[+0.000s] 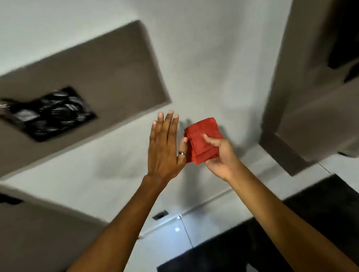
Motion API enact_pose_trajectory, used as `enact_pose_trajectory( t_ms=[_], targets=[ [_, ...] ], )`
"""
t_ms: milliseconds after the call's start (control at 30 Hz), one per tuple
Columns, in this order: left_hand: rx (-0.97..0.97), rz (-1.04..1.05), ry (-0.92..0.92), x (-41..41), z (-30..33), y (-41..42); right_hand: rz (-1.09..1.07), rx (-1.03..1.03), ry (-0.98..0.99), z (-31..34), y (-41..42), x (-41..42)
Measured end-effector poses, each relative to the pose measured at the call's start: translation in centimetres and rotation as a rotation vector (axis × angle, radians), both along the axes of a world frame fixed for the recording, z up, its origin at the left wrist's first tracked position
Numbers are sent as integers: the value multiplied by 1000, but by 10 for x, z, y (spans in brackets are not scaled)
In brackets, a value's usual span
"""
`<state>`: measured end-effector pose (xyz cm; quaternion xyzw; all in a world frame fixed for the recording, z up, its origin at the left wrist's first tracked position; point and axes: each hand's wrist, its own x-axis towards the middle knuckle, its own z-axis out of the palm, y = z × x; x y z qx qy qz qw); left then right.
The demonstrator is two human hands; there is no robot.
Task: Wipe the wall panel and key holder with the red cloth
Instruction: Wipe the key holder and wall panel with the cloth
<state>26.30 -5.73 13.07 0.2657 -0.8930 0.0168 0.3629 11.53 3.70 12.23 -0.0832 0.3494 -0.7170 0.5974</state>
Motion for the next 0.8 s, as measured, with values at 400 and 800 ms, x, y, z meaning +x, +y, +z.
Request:
enact_pose_trajectory(
  t_ms=[400, 800],
  targets=[
    [-345, 430, 263, 245, 97, -86, -620, -539, 1706, 117, -140, 221],
    [-617, 502, 126, 289, 113, -165, -1213, -599, 2166, 95, -216, 204]
  ],
)
